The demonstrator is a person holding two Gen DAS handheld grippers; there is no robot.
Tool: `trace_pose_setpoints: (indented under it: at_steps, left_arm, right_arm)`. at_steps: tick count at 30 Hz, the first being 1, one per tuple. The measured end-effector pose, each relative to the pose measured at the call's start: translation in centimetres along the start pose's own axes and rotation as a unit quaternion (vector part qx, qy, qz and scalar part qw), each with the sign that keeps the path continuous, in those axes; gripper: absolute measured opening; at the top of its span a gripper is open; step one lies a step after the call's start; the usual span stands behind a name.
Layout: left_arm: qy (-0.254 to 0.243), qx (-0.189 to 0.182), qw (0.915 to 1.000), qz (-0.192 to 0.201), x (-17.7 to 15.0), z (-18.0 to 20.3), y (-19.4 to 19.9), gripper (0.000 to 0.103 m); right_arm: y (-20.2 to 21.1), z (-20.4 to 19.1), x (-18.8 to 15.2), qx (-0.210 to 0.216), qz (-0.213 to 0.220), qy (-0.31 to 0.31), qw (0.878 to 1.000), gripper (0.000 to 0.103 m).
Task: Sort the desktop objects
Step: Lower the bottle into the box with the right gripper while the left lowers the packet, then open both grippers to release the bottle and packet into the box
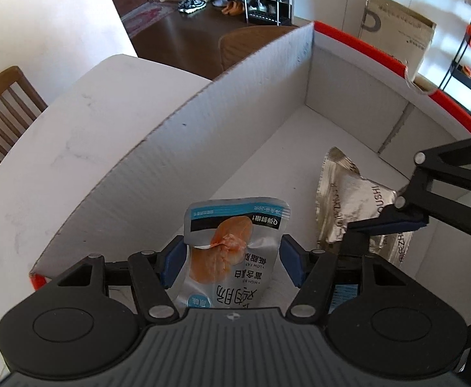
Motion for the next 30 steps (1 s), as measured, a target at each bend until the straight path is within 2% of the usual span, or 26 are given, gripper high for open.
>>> trace_pose_setpoints:
  at_steps: [7,14,20,30]
  left_arm:
    - [-0.004,0.002,1.0,-0.007,-0.5,0.4,0.2,0.065]
    - [0.022,-0.009,0.9997,0.009,-1.0,0.1,1.2,0.065]
    - [0.046,-0.034,0.9974,0.045,-1.5,-0.1,3.7,0.074]
    - [0.072,-0.058,0.9906,0.101,-2.5,0.1,7.8,0.075]
  right_arm:
    - [0.1,-0.3,0.4,-0.003,-0.002,0.006,1.0,0.064]
    - [0.4,-0.2,0.3,-0.004,0.001,0.0,1.0,0.066]
    - [1.9,0.7,-0.3,0.024,0.017,-0.039,0.999,0.072]
    - [5.5,1.8,-1.6,0.04,0.053,-0.09,0.994,0.079]
Point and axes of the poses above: each gripper's, at about its wrist camera, not at the fingertips, and y roughly against the way its jaws point, z to its right, x to its top, the point moved 1 cm from there along -y, roughly the way its jaws point, and after that the axes turned 11 degrees about -x, right-handed, at the moved point
